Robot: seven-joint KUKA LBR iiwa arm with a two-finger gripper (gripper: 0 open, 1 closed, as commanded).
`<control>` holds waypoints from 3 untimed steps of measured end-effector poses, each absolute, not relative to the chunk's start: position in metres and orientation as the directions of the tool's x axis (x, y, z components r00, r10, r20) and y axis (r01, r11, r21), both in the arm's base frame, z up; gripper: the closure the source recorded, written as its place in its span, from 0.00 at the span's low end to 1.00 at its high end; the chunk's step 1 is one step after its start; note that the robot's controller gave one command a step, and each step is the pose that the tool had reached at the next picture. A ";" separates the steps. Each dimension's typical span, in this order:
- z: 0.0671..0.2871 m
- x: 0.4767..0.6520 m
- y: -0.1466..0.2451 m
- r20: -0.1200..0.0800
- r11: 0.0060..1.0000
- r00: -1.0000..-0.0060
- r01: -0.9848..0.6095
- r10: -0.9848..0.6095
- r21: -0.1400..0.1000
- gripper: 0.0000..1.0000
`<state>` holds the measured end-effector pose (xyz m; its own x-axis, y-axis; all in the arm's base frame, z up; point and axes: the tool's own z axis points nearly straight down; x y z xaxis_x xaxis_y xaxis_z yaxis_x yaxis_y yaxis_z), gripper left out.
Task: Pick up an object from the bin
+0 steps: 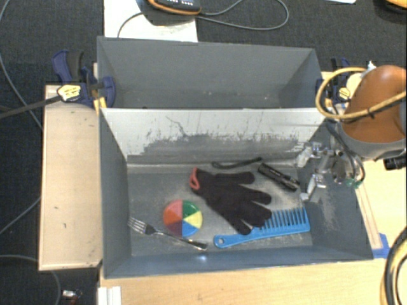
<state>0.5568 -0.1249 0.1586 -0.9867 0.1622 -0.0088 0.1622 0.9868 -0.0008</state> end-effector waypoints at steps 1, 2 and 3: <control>0.103 0.536 -0.112 -0.005 0.974 -0.974 0.225 0.225 0.000 0.00; 0.083 0.538 -0.102 -0.004 0.848 -0.848 0.531 0.531 0.003 0.00; 0.076 0.533 -0.093 -0.002 0.817 -0.817 0.576 0.576 0.002 0.00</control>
Offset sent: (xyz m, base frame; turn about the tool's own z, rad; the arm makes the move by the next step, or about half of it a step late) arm -0.0188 0.0282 -0.0886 0.4677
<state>0.5328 -0.0929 0.0763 -0.8172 0.5764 -0.0020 0.5764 0.8172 0.0023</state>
